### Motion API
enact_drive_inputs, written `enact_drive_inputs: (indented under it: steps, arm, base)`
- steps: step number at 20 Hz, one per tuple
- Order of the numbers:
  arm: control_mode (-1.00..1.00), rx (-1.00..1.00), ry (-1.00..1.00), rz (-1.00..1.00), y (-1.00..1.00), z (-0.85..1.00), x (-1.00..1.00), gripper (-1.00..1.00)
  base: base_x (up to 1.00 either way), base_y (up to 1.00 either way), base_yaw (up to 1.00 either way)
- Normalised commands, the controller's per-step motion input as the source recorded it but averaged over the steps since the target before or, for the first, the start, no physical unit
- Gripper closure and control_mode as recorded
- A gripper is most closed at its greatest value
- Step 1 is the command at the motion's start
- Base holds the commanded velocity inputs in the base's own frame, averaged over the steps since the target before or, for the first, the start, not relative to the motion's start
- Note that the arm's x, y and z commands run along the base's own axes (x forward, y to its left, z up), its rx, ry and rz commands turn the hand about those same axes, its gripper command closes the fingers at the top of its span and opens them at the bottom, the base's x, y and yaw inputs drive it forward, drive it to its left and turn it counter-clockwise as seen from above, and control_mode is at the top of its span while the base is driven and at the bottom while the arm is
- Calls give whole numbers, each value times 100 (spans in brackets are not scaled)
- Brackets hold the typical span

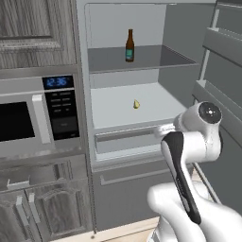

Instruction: Place the beer on the top shelf of the fridge to keep it out of children's reach, and place the apple and lemon wedge on lower shelves for easy access.

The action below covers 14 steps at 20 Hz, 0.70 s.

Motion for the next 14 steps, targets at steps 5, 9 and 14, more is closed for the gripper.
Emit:
enact_drive_inputs:
  steps: [5,9,14]
  arm:
    - [100,0,0,0,0,3,-8,-100]
    - [100,0,0,0,0,0,0,-100]
    - [100,0,0,0,0,0,0,-100]
  base:
    - [-42,0,1]
    - [-67,13,2]
    - [-31,63,8]
